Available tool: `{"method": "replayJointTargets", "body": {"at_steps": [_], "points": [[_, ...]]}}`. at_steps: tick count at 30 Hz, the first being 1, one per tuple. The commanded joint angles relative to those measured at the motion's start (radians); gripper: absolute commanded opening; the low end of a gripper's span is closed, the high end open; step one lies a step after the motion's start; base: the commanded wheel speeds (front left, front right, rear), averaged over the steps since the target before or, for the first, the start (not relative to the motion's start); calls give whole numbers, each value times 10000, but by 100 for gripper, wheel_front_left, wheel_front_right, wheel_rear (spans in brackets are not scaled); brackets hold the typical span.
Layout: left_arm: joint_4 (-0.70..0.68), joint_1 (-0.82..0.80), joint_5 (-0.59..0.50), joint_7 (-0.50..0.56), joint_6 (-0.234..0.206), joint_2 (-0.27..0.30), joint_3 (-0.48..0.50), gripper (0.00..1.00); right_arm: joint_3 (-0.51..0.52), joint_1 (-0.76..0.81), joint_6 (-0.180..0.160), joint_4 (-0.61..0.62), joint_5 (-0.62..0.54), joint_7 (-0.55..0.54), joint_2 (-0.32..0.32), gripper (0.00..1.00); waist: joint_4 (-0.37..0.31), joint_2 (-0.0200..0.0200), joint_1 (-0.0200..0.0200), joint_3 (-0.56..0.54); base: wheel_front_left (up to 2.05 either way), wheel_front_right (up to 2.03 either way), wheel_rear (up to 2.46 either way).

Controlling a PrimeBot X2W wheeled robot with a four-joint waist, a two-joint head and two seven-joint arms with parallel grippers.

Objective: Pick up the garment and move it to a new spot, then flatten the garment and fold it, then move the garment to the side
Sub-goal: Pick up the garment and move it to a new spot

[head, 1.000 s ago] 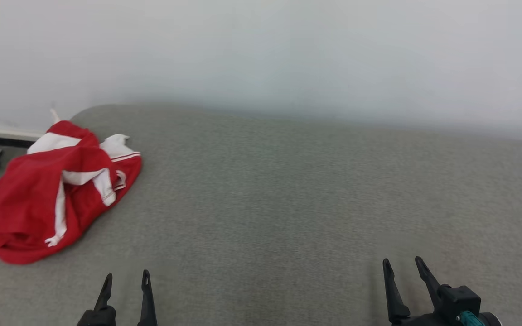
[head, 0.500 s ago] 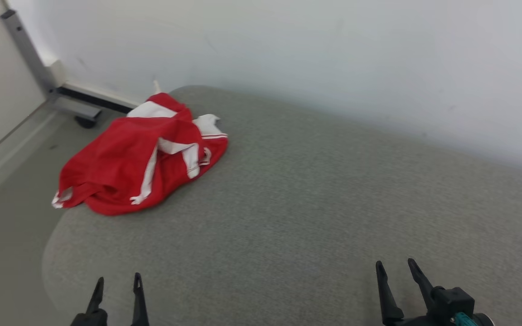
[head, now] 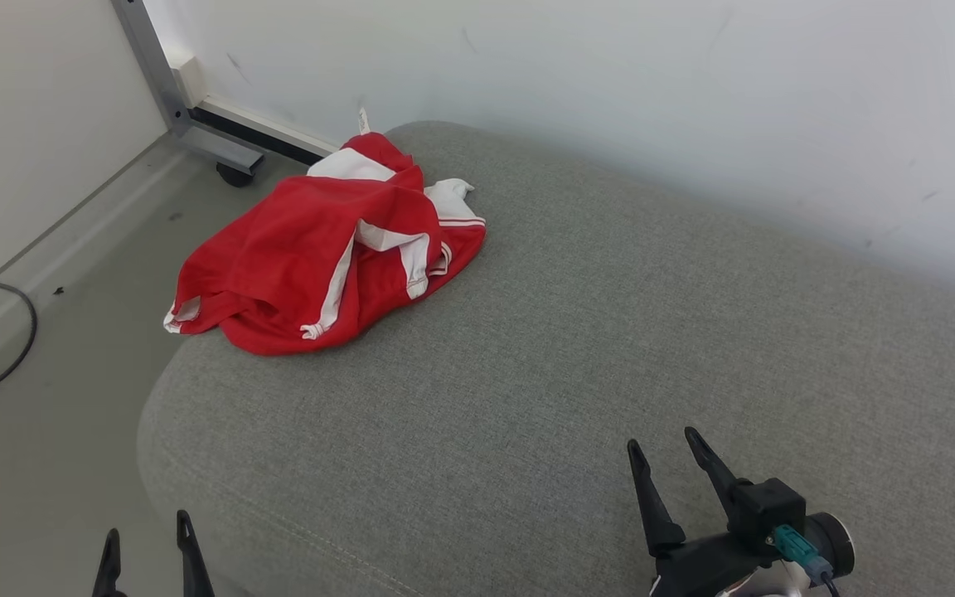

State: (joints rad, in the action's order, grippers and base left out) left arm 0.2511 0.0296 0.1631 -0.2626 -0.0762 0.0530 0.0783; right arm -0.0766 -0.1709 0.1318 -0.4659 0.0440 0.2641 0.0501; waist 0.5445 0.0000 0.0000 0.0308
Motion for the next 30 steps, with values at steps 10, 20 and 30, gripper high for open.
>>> {"method": "replayJointTargets", "body": {"at_steps": [10, 20, 30], "points": [[336, -485, 558, -35, 31, -32, -150, 100, -82, -151, -21, -153, 63, 7, 0, 100, 6, 0, 0, 104, 0, 0, 0], [3009, -4123, 1156, 999, 684, -6, -995, 100, 652, 408, -21, 251, -331, -3, 0, 100, -89, 0, 0, 637, 0, 0, 0], [5647, -7575, 3158, 2715, 1031, 542, 455, 100, 567, 701, -21, 1597, -881, -673, 6, 100, -1811, 0, 0, 1996, 0, 0, 0]]}}
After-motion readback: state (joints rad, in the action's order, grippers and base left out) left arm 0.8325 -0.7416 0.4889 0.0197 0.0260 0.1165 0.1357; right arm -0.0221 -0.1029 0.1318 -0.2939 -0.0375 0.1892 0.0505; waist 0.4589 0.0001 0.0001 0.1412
